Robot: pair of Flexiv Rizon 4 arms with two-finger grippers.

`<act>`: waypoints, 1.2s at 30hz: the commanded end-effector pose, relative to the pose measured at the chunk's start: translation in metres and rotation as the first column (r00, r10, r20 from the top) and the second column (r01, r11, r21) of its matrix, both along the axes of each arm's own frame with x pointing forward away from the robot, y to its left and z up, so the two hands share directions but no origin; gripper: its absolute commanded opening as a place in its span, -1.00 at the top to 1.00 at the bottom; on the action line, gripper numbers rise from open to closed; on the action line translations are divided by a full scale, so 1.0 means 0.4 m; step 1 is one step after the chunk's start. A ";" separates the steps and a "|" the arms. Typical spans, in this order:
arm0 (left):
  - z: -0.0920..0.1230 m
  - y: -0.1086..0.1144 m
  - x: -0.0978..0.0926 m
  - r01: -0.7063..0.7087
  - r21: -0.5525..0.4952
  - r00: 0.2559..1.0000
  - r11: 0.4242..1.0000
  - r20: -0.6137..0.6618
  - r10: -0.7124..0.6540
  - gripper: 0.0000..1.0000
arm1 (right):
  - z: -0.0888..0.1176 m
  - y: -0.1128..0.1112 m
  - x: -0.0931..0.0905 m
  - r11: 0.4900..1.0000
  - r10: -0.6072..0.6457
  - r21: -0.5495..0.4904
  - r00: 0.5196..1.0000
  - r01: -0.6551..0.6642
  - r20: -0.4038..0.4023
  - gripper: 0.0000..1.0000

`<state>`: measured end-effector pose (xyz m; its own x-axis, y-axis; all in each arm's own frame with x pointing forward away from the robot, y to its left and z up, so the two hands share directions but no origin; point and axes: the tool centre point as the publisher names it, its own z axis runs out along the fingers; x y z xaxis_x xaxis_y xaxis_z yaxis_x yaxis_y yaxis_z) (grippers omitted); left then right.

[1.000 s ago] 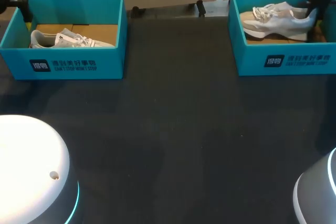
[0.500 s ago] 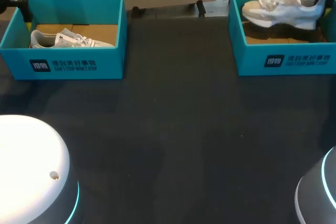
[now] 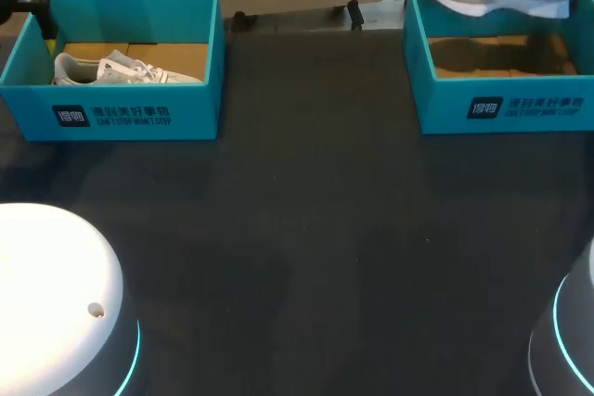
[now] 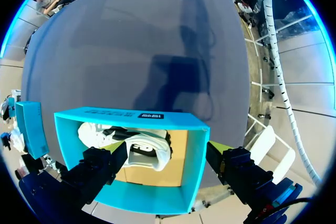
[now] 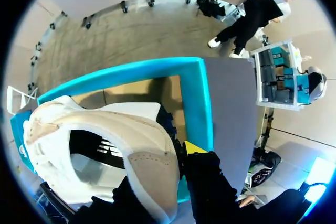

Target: Take the shoe out of the shoebox, open the shoe tongue, remove and reinsert the insole, then place the shoe into the shoebox

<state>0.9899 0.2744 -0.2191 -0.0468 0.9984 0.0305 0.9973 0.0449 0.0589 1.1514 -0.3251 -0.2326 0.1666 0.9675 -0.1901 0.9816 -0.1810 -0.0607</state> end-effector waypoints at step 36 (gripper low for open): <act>0.001 0.000 -0.004 0.001 0.002 1.000 1.000 0.003 -0.001 -1.00 | 0.293 0.256 -0.538 0.995 0.077 -0.079 0.972 -0.060 0.222 1.00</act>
<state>0.9899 0.2743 -0.2191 -0.0466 0.9984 0.0306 0.9973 0.0447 0.0589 0.9808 -0.2420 -0.1220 0.1383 0.9662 -0.2174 0.9621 -0.1831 -0.2018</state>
